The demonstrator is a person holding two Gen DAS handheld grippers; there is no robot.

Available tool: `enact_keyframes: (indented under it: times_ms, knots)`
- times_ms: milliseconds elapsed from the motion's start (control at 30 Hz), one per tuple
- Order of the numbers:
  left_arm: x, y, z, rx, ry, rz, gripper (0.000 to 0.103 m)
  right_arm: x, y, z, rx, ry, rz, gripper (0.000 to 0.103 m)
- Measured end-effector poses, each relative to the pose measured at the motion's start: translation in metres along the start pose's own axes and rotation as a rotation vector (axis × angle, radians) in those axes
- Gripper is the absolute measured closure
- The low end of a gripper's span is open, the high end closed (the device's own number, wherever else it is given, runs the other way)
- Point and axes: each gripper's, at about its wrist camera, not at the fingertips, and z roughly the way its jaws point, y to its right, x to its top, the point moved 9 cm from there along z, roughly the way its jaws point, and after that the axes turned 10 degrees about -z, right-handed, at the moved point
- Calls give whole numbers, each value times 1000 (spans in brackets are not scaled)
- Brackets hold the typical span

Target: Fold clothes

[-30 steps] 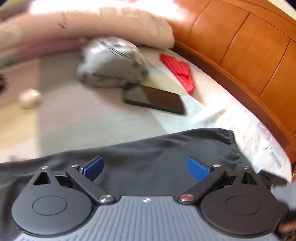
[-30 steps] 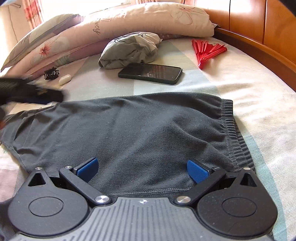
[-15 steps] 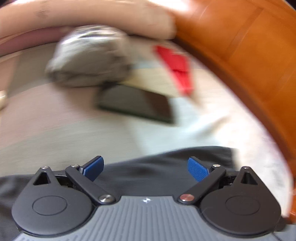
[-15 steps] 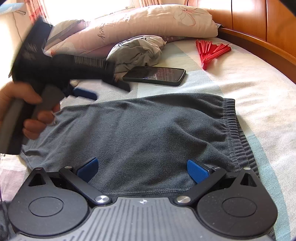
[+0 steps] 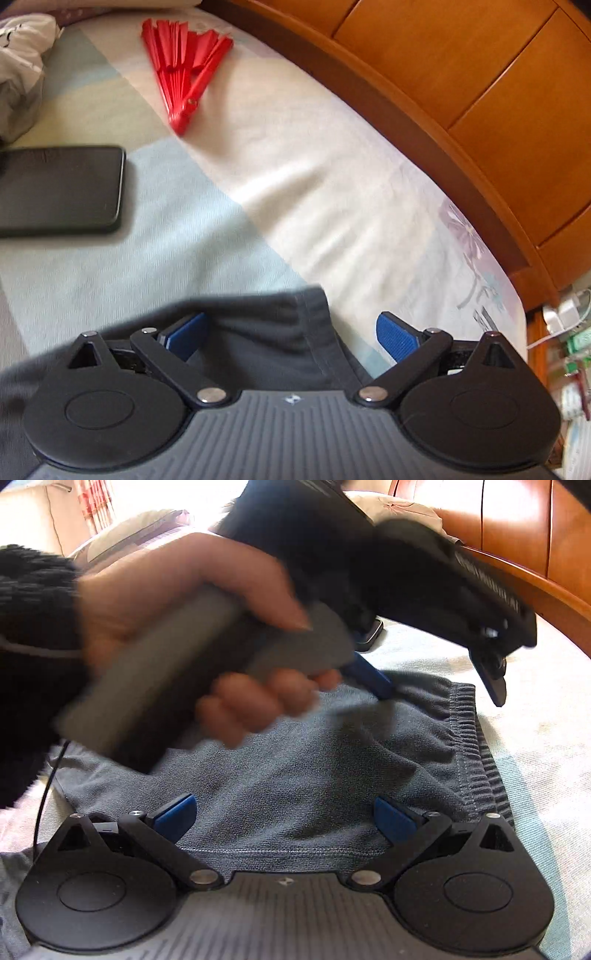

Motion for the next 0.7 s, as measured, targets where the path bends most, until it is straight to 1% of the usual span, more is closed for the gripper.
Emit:
enact_keyframes:
  times_ms: [100, 233, 300, 433, 533, 600, 700]
  knots:
    - [6, -5, -1, 15, 21, -35, 6, 0, 0, 0, 4, 1, 2, 0]
    - [0, -7, -17, 89, 21, -21, 6, 2, 1, -1, 11, 2, 12, 0]
    - [-6, -7, -34, 112, 27, -25, 6, 3, 2, -2, 17, 2, 25, 0]
    - [-20, -10, -90, 182, 69, -11, 6, 7, 4, -7, 21, -12, 49, 0]
    - [-35, -13, -138, 268, 94, 5, 6, 8, -1, -20, 7, -19, 20, 0]
    - [-47, -15, -173, 325, 119, 25, 5, 7, -6, -31, -17, -23, -15, 0]
    - [-72, -23, -220, 378, 145, 10, 5, 4, -10, -53, -70, -18, -50, 0]
